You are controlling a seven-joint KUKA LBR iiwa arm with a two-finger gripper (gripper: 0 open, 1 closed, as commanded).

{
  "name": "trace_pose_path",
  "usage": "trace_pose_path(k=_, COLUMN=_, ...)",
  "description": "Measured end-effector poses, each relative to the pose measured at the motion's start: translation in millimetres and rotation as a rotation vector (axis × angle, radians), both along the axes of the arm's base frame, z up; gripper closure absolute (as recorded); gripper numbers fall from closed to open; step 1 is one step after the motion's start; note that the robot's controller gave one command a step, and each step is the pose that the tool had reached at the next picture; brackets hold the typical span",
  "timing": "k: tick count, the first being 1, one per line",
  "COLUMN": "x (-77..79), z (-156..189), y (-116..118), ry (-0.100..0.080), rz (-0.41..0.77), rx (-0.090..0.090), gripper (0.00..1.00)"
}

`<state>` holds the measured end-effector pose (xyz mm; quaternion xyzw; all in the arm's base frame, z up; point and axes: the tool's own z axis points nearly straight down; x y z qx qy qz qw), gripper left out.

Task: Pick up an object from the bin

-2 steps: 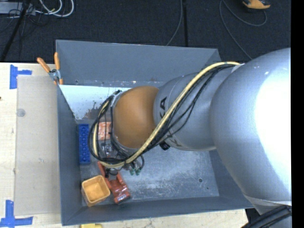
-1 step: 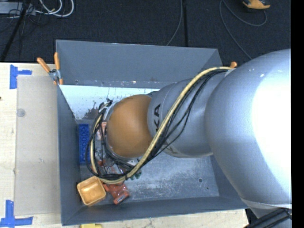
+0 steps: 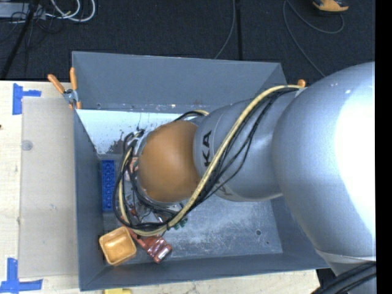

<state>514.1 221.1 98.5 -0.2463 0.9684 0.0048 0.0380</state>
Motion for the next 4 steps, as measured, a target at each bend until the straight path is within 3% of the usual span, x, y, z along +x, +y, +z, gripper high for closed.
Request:
trace_pose_path(k=1, x=-14.7, z=-11.0, y=15.5, ry=-0.064, rz=0.216, rx=-0.029, gripper=1.00)
trace_pose_path(k=3, x=-15.2, z=-10.7, y=14.0, ry=-0.064, rz=0.212, rx=-0.028, gripper=1.00)
trace_pose_path(k=4, x=-18.9, z=0.6, y=13.2, ry=-0.054, rz=0.209, rx=-0.028, gripper=1.00)
